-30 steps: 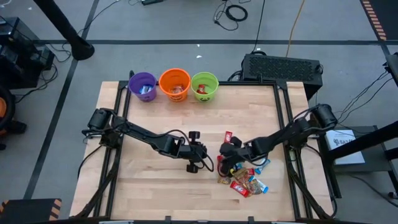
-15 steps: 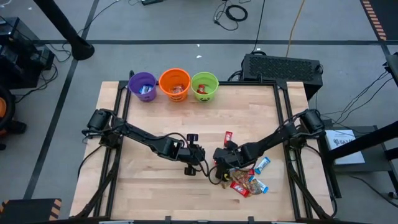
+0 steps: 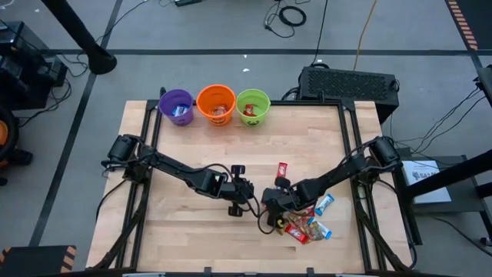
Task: Sort candy by brand, put in halloween buckets
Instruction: Put the red chocolate bar into the green bucket
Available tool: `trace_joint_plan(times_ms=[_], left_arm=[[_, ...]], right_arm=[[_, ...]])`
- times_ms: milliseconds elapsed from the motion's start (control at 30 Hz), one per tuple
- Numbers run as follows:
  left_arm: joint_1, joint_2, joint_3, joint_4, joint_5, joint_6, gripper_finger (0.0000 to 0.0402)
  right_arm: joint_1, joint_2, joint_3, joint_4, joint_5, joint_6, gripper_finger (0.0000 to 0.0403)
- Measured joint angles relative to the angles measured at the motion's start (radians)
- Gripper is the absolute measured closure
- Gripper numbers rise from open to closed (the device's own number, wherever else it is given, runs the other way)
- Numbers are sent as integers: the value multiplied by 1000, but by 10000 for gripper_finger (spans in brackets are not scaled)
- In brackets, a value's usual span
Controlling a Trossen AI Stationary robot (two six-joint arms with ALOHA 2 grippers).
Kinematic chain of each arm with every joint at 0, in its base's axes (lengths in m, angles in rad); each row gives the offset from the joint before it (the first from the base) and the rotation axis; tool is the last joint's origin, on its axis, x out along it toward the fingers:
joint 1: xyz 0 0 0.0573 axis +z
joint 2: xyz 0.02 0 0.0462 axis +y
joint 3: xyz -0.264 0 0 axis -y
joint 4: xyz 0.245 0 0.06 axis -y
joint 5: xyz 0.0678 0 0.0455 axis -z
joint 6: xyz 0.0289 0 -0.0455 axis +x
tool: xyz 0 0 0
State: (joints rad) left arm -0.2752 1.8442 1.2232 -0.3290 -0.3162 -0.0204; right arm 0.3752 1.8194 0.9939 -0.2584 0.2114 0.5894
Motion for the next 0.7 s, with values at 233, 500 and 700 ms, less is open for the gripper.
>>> trace_joint_plan(times_ms=[233,500,700], left_arm=[[0,0,0,-7,-2,1,288],[0,-46,0,-228,-117,-59,288],[-6,-160,0,-492,-238,-286,288]], right_arm=[[-4,-13,18,-15,-6,-73,350],[-31,-70,129,-117,-4,-232,353],[-67,-149,182,-207,9,-406,353]])
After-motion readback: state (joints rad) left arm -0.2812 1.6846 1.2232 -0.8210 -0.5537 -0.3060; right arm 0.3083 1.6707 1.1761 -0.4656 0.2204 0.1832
